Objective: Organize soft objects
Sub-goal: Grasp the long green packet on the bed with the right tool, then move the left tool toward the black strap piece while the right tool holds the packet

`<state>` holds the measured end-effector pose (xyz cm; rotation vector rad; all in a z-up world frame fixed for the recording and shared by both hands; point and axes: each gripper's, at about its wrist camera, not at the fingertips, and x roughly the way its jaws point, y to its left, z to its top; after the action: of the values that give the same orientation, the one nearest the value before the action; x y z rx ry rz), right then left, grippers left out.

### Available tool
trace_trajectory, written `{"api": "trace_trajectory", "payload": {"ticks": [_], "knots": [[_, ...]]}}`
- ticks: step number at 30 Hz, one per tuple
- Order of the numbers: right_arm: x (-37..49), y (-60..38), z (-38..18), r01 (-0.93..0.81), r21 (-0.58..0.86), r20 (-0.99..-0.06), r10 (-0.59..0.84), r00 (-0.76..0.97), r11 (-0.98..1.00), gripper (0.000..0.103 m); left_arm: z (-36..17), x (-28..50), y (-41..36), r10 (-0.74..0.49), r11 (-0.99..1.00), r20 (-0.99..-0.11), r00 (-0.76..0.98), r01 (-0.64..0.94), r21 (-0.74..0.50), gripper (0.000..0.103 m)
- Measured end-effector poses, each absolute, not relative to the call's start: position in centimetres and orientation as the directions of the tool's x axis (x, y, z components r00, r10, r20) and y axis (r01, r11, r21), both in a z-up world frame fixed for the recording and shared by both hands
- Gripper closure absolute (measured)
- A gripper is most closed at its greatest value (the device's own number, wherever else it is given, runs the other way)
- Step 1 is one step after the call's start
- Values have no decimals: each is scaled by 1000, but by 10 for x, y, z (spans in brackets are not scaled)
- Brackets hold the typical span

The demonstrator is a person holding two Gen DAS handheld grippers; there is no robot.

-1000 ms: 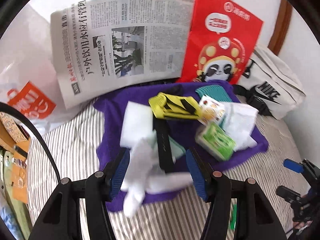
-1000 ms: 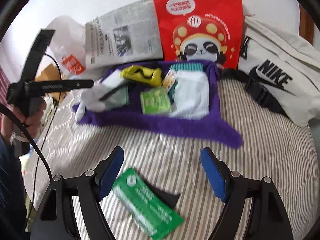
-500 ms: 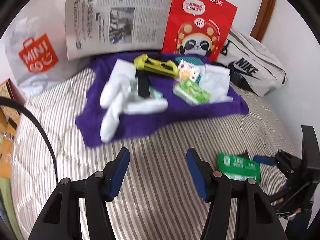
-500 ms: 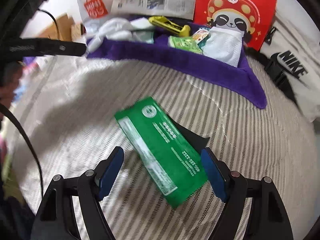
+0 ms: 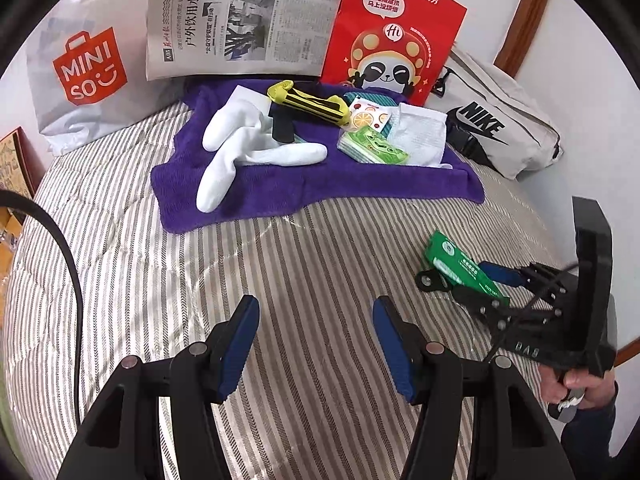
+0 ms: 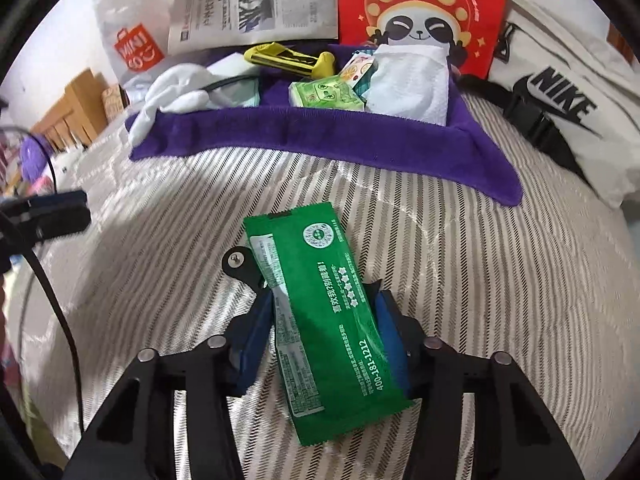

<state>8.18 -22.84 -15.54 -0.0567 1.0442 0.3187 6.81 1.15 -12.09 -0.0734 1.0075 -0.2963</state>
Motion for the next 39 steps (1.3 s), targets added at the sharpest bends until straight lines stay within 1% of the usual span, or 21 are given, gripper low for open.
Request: {"api": "trace_trajectory", "payload": {"ticks": [2,4,7,10,12,16,17,19,21,23,25,27,34,37,39], "knots": [[81,-231,-153,-280,134,-851,255,459,951,59,-121,65,12,-281,957,-819,500,213,-198,46],[77,-234,-150,-275,153,-845,270,462,949,61,-121,62,13,-293,954,-817,498,214,-211,46],[73,-238,-146,-264,154,-838,268,476,952,62,-124,57,12,-296,952,-820,490,219,-213,46],[74,-240,-150,-263,134,-850,247,465,955,62,-128,52,10,-302,950,-822,483,225,-216,46],[75,-241,-153,-261,123,-857,235,459,957,62,-130,50,9,-313,947,-821,478,228,-228,46],[81,-239,-158,-265,109,-865,223,450,958,55,-135,46,4,-314,945,-828,464,233,-227,46],[82,-237,-158,-273,96,-866,215,450,957,53,-135,45,3,-315,945,-829,462,237,-227,46],[82,-232,-160,-286,64,-868,195,457,956,50,-136,43,2,-317,944,-830,459,239,-228,46],[83,-227,-160,-283,41,-867,175,467,958,52,-136,40,0,-317,944,-831,457,240,-228,46],[84,-229,-159,-292,53,-869,188,459,955,64,-136,39,0,-317,944,-831,457,239,-229,46],[84,-234,-157,-290,81,-871,209,444,954,71,-136,39,-1,-323,942,-828,458,239,-235,46],[83,-243,-156,-281,124,-868,241,435,952,72,-136,39,-3,-324,942,-829,456,238,-237,46],[77,-274,-144,-215,65,-860,164,483,975,72,-141,42,-10,-349,930,-822,450,271,-247,46],[79,-289,-144,-176,48,-861,130,491,983,72,-145,49,-21,-378,914,-817,436,315,-255,46],[81,-299,-147,-147,47,-864,114,491,988,72,-147,53,-33,-387,902,-815,431,360,-238,46]]}}
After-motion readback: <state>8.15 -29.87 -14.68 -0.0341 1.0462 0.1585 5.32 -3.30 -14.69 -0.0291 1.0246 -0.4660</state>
